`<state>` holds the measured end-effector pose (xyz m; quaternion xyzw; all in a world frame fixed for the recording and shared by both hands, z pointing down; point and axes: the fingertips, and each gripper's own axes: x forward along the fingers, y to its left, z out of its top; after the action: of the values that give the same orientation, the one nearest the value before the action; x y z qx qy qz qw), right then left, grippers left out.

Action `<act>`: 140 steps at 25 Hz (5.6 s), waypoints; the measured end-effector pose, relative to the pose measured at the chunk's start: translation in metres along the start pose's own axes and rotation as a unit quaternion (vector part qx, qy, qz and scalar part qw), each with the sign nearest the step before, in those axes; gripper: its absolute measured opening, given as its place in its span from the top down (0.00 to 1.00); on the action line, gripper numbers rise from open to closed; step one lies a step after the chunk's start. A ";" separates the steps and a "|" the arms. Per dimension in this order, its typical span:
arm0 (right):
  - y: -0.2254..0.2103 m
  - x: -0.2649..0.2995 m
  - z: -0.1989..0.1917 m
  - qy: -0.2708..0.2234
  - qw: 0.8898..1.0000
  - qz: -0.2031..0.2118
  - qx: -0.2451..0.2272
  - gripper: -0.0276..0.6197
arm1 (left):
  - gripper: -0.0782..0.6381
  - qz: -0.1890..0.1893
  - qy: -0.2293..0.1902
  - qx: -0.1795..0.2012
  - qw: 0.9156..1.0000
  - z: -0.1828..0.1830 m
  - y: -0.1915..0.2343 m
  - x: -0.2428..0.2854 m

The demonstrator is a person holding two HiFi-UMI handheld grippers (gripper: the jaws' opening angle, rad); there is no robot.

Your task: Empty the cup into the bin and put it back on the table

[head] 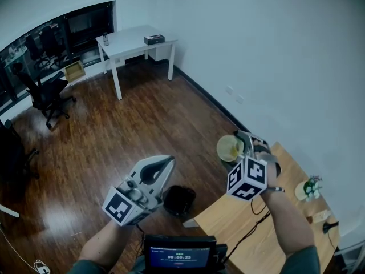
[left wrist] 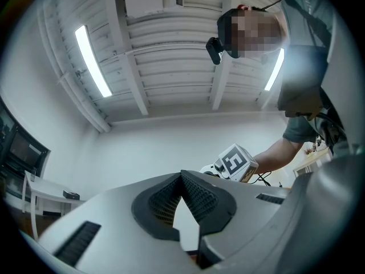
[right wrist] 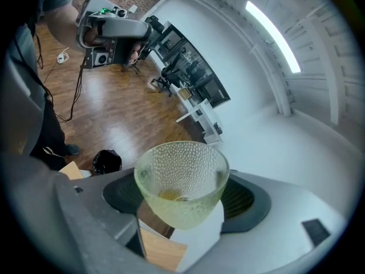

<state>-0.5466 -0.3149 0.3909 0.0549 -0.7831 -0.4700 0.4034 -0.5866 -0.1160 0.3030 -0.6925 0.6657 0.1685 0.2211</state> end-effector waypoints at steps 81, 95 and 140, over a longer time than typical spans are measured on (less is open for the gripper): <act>0.007 0.025 0.021 0.048 0.974 -0.009 -0.222 0.35 | 0.90 0.013 0.022 -0.008 1.000 -0.009 0.012 -0.007; 0.006 0.022 0.033 0.058 0.963 -0.019 -0.264 0.35 | 0.90 0.020 0.028 -0.014 0.999 -0.006 0.016 -0.022; 0.010 0.040 0.028 0.090 0.946 -0.016 -0.312 0.35 | 0.90 0.033 0.034 -0.027 0.999 -0.007 0.022 -0.029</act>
<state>-0.5893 -0.3084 0.4156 -0.0192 -0.5566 -0.6905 0.4616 -0.6104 -0.0958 0.3228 -0.6815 0.6902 0.1703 0.1738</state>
